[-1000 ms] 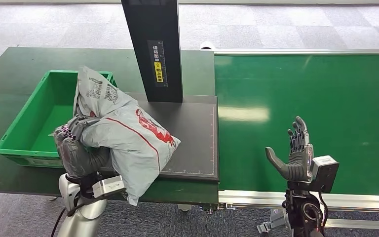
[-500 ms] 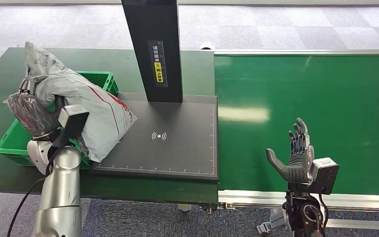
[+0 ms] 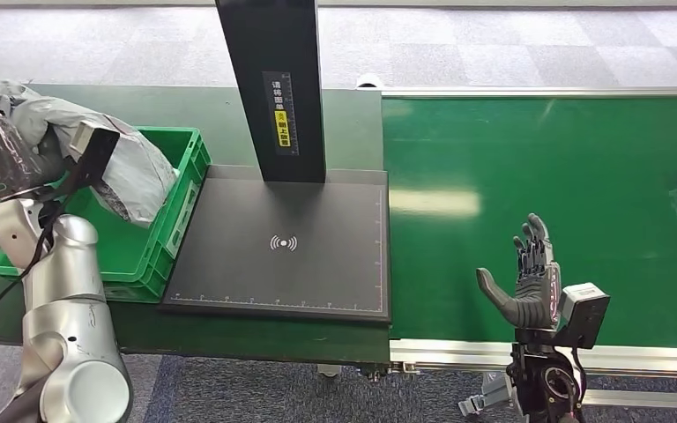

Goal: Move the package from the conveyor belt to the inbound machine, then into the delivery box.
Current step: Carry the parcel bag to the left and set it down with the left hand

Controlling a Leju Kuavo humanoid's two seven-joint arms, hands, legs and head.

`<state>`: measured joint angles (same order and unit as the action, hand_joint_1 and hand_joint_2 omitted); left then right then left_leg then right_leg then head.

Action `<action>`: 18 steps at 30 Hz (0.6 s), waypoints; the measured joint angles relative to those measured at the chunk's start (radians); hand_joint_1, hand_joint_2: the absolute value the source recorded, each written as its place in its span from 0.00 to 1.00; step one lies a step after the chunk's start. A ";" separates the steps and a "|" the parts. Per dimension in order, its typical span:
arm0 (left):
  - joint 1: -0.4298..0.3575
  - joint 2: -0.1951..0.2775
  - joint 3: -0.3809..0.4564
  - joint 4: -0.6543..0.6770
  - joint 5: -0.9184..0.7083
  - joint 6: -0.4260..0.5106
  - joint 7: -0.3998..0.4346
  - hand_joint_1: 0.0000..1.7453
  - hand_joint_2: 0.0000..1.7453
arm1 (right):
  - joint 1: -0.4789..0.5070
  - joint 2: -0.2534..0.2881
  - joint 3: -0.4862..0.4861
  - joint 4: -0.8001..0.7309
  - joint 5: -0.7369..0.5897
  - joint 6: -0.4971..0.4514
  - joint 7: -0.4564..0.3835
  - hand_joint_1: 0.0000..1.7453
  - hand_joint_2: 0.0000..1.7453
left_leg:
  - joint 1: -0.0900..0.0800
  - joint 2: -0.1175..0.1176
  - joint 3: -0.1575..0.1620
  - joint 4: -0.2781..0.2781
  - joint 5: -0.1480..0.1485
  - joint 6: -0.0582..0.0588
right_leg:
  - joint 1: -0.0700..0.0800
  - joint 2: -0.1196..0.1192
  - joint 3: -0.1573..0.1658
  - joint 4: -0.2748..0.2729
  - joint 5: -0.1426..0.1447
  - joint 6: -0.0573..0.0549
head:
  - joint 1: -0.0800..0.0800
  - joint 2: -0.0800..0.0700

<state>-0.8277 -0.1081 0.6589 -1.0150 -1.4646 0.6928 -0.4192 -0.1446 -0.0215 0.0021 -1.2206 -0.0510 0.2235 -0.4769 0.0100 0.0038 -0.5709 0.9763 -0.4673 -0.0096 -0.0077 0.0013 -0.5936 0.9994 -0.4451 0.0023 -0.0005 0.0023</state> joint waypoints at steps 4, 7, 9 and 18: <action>-0.044 0.032 0.009 0.012 -0.022 0.000 0.034 1.00 1.00 | 0.000 -0.006 0.012 0.007 -0.005 -0.004 -0.001 0.00 1.00 | 0.000 0.000 0.000 0.000 0.000 0.000 | 0.000 0.000 0.000 0.000 0.000 0.000 | 0.000 0.000; -0.056 0.055 -0.008 0.026 -0.064 0.000 0.098 1.00 1.00 | 0.001 -0.007 0.018 0.009 -0.007 -0.010 -0.002 0.00 1.00 | 0.000 0.000 0.000 0.000 0.000 0.000 | 0.000 0.000 0.000 0.000 0.000 0.000 | 0.000 0.000; -0.057 0.075 -0.044 0.045 -0.089 0.000 0.177 1.00 1.00 | 0.002 -0.007 0.021 0.009 -0.009 -0.014 -0.003 0.00 1.00 | 0.000 0.000 0.000 0.000 0.000 0.000 | 0.000 0.000 0.000 0.000 0.000 0.000 | 0.000 0.000; -0.095 0.224 -0.606 0.350 -0.106 -0.011 0.699 0.44 1.00 | 0.003 -0.008 0.021 0.006 -0.006 -0.012 0.011 0.00 1.00 | 0.000 -0.002 0.000 0.001 0.000 0.000 | 0.000 -0.001 0.001 0.000 0.000 0.000 | 0.000 0.000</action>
<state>-0.9226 0.1161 0.0528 -0.6654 -1.5709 0.6820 0.2799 -0.1413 -0.0296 0.0233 -1.2144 -0.0569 0.2118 -0.4654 0.0098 0.0017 -0.5708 0.9768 -0.4670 -0.0094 -0.0079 -0.0001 -0.5927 0.9993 -0.4450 0.0024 -0.0002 0.0023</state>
